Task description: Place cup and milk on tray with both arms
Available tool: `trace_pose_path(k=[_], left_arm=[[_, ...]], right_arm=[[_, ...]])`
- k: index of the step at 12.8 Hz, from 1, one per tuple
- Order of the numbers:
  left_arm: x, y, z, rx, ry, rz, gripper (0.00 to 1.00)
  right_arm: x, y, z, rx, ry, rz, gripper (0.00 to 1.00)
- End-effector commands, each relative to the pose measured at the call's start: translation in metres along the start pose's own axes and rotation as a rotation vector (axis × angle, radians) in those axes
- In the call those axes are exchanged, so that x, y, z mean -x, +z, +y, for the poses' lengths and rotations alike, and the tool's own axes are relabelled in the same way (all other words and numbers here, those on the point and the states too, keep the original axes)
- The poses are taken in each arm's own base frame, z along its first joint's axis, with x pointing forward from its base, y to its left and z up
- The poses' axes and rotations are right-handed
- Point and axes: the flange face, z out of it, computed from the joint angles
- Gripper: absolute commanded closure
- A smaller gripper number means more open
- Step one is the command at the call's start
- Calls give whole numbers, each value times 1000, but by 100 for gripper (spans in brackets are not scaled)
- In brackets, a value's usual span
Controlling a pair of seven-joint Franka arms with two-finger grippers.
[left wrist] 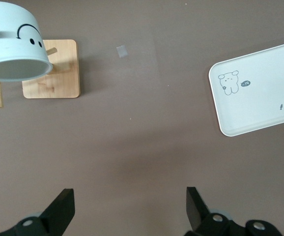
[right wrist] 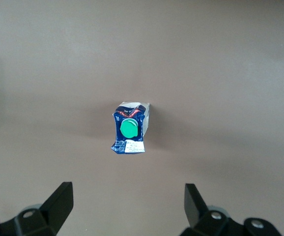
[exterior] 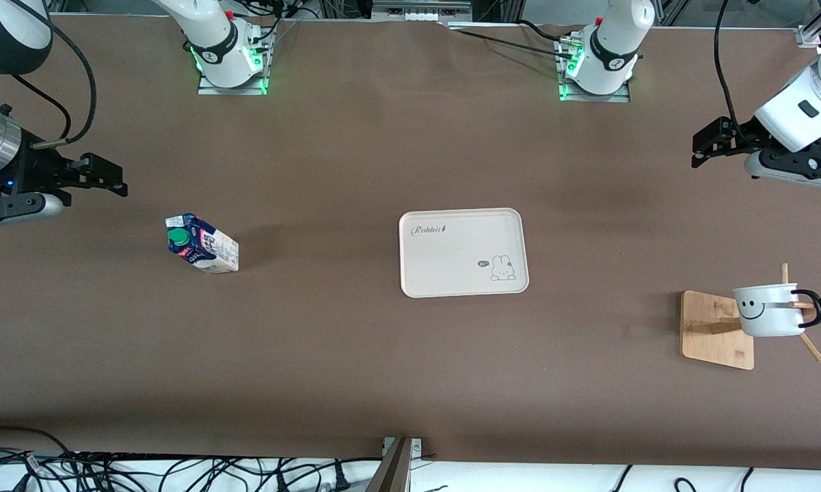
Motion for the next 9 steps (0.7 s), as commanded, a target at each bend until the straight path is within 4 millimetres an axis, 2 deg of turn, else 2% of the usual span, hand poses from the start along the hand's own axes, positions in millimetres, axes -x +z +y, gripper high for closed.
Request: trace_pose_path(k=[1, 7, 9], left_arm=[[0, -7, 0, 24, -5, 16, 0], [-3, -3, 2, 25, -22, 4, 0], [-2, -3, 1, 19, -19, 1, 0]], right_arm=[[1, -1, -1, 12, 10, -7, 0], [0, -3, 2, 20, -6, 3, 0], [-4, 5, 2, 23, -9, -13, 0]])
